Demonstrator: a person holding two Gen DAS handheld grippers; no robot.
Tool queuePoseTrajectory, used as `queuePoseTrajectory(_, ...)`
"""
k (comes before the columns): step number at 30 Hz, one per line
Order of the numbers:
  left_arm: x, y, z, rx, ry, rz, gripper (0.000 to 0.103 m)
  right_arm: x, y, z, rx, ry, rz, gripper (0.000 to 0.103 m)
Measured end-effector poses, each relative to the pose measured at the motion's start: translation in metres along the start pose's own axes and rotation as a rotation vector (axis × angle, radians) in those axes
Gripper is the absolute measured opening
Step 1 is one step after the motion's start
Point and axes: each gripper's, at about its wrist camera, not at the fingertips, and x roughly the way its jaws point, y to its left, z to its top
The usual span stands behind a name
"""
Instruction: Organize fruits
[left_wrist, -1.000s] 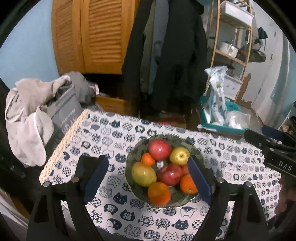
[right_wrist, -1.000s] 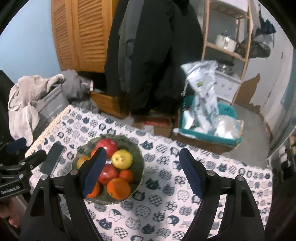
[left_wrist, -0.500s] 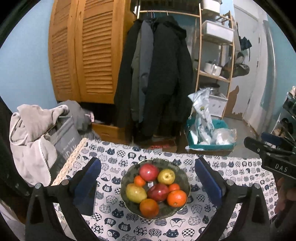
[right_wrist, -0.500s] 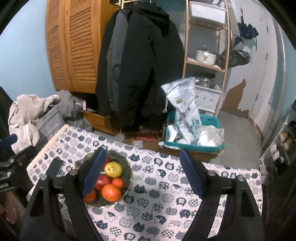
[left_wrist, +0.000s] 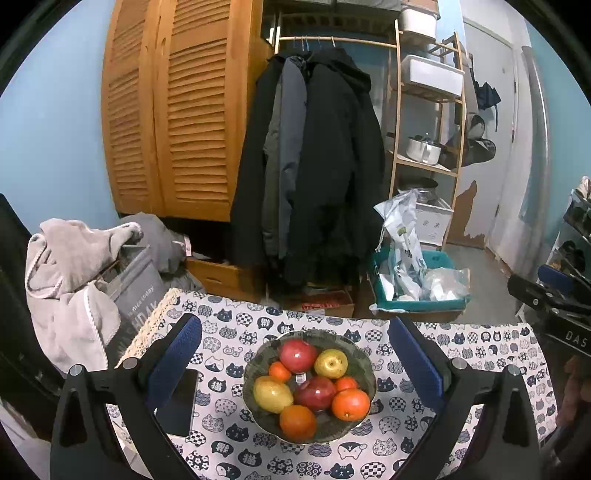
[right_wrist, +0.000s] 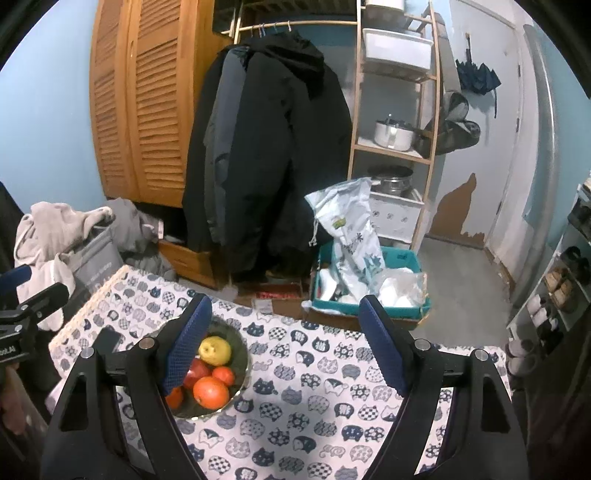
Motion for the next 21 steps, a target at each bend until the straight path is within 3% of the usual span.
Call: queuePoseTrajectory(21, -0.009, -0.006, 0.006, 0.012, -0.037, -0.003, 0.102, -0.003, -0.017, 0.000, 0.016, -0.018, -0.035, 0.081)
